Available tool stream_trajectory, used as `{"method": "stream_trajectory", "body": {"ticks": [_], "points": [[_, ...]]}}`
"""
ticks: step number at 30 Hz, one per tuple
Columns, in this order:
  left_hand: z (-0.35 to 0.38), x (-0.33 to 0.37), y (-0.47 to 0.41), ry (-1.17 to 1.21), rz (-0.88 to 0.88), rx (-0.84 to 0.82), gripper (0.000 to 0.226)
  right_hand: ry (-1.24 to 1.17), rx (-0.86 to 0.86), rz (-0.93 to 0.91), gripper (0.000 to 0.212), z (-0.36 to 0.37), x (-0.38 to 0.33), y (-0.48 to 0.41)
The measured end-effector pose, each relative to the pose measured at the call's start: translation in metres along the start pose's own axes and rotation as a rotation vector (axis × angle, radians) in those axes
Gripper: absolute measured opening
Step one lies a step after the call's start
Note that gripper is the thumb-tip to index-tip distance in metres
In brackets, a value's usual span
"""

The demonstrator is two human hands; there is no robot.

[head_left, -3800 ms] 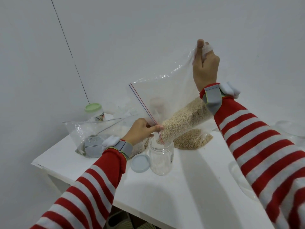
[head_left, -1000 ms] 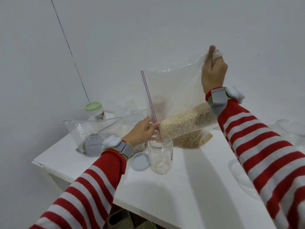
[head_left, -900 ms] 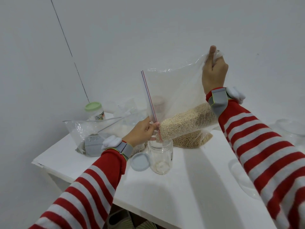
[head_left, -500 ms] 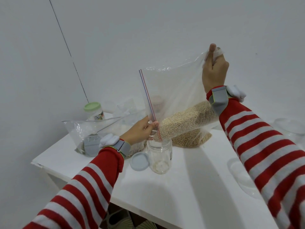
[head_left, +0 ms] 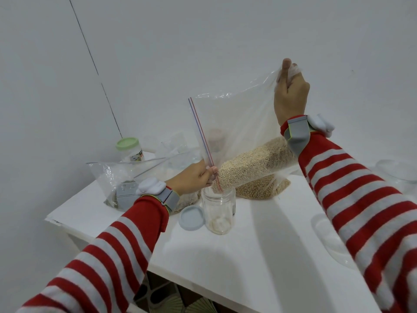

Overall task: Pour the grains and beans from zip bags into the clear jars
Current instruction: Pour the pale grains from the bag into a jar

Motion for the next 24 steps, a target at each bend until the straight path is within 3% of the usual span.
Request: {"method": "stream_trajectory", "body": {"ticks": [10, 15, 24], "points": [[-0.003, -0.004, -0.001, 0.041, -0.019, -0.039, 0.043, 0.007, 0.013, -0.022, 0.039, -0.003, -0.007, 0.002], [0.001, 0.001, 0.0, 0.063, 0.006, -0.033, 0.035, 0.028, 0.025, -0.048, 0.046, -0.006, -0.019, 0.006], [-0.001, -0.003, 0.004, -0.089, 0.036, 0.032, 0.039, 0.077, 0.031, -0.047, 0.046, -0.005, -0.021, 0.007]]}}
Point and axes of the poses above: each hand's wrist, its own y-axis away from the middle knuckle, its own z-axis out of the palm, x = y × z, the point moved 4 cm from there along -y, towards the middle knuckle, and after that the axes turned 10 degrees about -x, right-handed, at the moved point
